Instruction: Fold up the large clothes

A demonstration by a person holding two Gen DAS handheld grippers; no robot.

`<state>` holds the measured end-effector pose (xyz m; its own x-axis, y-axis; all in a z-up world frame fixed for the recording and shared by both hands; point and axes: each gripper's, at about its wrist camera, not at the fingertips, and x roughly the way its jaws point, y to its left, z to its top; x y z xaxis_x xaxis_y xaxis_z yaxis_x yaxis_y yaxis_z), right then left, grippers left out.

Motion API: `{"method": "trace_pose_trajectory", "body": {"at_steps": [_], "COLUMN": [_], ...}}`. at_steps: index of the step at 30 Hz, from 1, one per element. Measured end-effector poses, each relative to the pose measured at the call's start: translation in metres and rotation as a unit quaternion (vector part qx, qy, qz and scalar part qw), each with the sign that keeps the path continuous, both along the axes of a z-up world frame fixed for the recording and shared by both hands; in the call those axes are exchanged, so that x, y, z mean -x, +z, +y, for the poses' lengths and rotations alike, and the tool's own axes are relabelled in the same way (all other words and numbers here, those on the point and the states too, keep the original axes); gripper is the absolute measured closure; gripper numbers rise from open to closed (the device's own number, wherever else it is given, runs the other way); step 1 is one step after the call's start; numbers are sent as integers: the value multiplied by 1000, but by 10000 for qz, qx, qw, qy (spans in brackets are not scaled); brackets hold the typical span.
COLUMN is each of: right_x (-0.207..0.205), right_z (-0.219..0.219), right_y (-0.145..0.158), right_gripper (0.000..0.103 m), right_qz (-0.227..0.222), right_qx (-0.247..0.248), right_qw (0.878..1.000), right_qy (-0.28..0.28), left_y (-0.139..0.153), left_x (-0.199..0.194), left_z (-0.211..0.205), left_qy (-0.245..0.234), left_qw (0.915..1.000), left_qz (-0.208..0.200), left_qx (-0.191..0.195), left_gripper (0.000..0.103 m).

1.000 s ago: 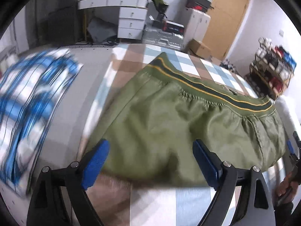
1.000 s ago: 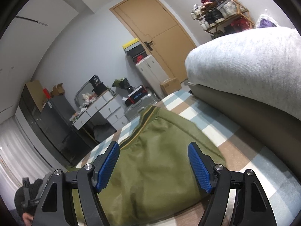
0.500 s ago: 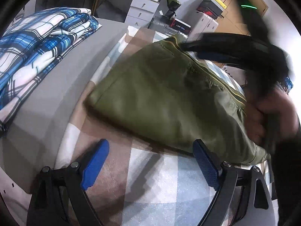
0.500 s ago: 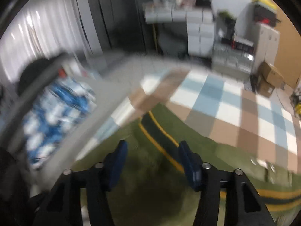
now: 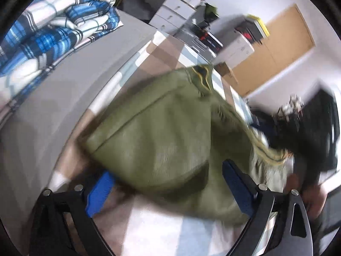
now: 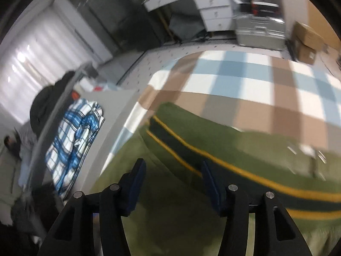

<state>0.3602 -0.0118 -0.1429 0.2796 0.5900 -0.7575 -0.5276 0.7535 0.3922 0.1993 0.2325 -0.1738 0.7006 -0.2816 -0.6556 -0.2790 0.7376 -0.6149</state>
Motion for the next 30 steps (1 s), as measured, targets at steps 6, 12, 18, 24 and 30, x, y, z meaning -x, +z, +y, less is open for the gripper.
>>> {"method": "trace_pose_trajectory", "body": {"at_steps": [6,12,18,24,30], "right_x": [2,-5,-31,-39,-22], "right_z": [-77,-94,-36,80,171], "right_y": [-7,18,55,57,5], "right_gripper": [46,46,39,38,33], "right_qz": [444,485,1072,1371,1123], "right_qx": [-143,-144,-427,831,3098], "right_qw": [9972,9970,9932,9803,9276], "right_qy": [-582,-584,130,1153,1758], "left_y": [-2,20,31,23,18], "left_x": [-13,-11,-10,-6,-4], "left_z": [1,-46,-122,-167,-176], "left_qy": [520,531,-88,-632,-845], "left_qw": [9981,9888,9413,8825,8506], "left_qz": [185,-357,-793,-897,-860], "left_qx": [268,-1350,-3280,-4574,-5117], "left_gripper": [46,77,77,76,76]}}
